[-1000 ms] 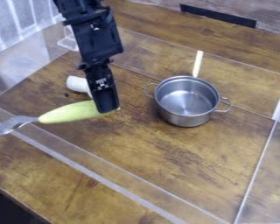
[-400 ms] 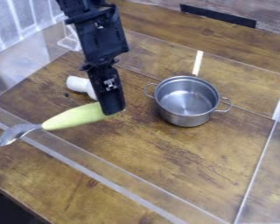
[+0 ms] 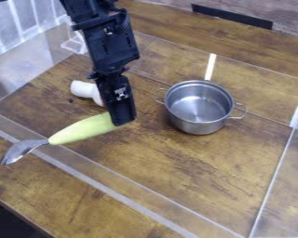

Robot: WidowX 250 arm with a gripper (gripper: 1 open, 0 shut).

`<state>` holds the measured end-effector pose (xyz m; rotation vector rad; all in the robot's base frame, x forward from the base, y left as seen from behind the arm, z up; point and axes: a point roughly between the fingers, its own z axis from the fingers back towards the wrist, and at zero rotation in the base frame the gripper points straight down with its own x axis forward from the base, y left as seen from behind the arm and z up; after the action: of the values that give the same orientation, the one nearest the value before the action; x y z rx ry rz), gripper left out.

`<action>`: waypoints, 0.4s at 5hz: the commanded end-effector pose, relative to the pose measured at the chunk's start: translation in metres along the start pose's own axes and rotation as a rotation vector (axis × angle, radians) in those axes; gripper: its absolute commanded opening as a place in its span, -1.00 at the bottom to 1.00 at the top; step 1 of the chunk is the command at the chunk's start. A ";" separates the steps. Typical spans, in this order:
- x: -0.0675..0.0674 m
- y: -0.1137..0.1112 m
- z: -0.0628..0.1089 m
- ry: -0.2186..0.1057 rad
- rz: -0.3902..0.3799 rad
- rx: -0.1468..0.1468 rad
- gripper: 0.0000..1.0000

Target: Move the green spoon to the left

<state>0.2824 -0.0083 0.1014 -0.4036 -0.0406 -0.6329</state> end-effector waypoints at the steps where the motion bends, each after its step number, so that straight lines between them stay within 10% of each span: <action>1: 0.000 -0.001 0.008 -0.019 -0.012 0.017 1.00; 2: -0.003 0.007 -0.002 -0.007 -0.009 0.003 1.00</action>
<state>0.2837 -0.0065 0.0874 -0.4190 -0.0155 -0.6451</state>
